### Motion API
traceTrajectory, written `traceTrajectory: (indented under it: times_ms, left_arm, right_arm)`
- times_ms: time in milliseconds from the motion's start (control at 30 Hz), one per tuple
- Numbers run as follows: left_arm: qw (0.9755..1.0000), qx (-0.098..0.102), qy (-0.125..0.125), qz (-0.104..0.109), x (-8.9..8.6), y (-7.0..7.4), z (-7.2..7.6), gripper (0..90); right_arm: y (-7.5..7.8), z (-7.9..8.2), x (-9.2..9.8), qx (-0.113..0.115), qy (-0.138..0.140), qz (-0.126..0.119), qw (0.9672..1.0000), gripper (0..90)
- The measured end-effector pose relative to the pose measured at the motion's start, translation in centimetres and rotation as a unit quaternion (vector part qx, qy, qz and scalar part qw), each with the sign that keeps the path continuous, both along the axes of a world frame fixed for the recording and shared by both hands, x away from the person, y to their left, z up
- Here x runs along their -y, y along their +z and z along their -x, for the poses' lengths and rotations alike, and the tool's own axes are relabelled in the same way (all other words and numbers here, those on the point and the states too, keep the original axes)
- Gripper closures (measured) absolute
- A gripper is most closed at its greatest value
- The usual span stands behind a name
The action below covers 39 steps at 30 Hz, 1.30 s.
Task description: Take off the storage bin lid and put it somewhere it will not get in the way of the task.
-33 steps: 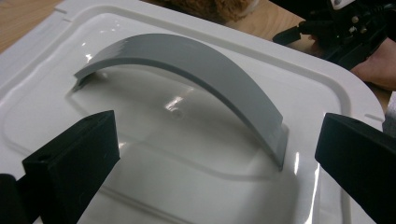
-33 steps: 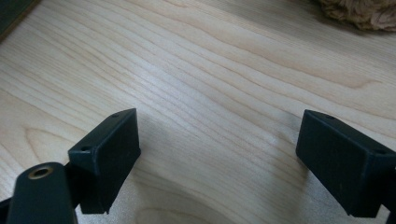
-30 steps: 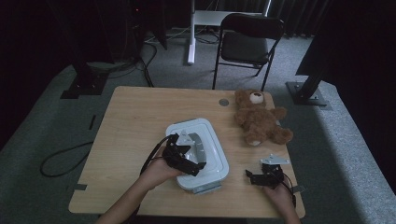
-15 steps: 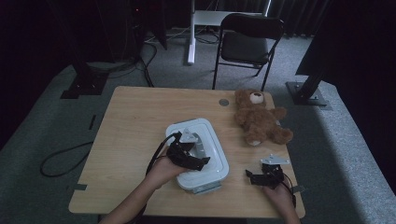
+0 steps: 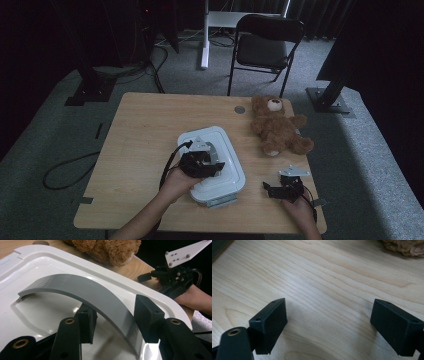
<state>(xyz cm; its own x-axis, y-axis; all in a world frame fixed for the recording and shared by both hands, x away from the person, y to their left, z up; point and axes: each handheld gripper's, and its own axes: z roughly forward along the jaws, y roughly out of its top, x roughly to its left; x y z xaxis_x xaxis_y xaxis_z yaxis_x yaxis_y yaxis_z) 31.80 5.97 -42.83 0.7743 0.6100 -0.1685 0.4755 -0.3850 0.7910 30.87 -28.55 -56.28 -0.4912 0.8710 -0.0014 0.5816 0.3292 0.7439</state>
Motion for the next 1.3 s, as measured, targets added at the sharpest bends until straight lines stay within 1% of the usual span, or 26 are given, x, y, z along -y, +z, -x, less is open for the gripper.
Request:
traceTrajectory:
  times_ms: [33,100,267,333,500,667,767,833,1000,1167,1300]
  left_arm:
    - [1.0,-0.003,-0.002,0.002,0.0,0.0,0.0,56.1]
    - [1.0,-0.003,-0.003,0.003,0.0,0.1,0.1,56.8]
    - [0.9999,0.004,-0.01,0.012,-0.3,0.7,0.4,61.0]
    - [0.9997,0.005,-0.016,0.019,-0.4,1.1,0.5,63.1]
    - [0.9994,0.017,-0.021,0.023,-0.7,2.0,0.9,64.5]
    - [0.9989,0.022,-0.023,0.033,-1.3,2.7,1.1,67.1]
    - [0.9988,0.032,-0.016,0.034,-1.7,3.1,1.3,67.3]
    - [0.9986,0.034,-0.015,0.037,-2.0,3.3,1.3,68.0]
    - [0.9985,0.042,-0.012,0.033,-2.7,3.9,1.6,68.2]
    - [0.9983,0.046,-0.009,0.034,-3.4,4.3,1.8,68.2]
    - [0.9981,0.054,-0.002,0.031,-4.4,4.7,2.1,68.2]
  right_arm:
    - [0.0,0.0,0.0,0.0,0.0,0.0,1.0,13.0]
    - [0.0,0.0,0.0,0.0,0.0,0.0,1.0,12.9]
    - [0.0,0.0,0.0,-0.001,0.0,0.0,1.0,13.0]
    - [0.0,0.0,0.0,-0.001,0.0,0.0,1.0,13.0]
    - [0.0,0.0,0.0,0.0,0.0,0.0,1.0,13.0]
    - [0.0,0.0,0.0,0.0,-0.001,-0.001,1.0,13.0]
    - [0.0,0.0,0.0,0.0,0.0,-0.001,1.0,13.0]
    - [0.0,0.0,0.0,0.0,0.0,0.0,1.0,13.0]
    - [0.0,0.0,0.0,0.0,0.0,0.0,1.0,13.0]
    - [0.0,0.0,0.0,0.0,0.0,0.0,1.0,13.0]
    - [0.0,0.0,0.0,-0.001,-0.001,0.0,1.0,13.0]
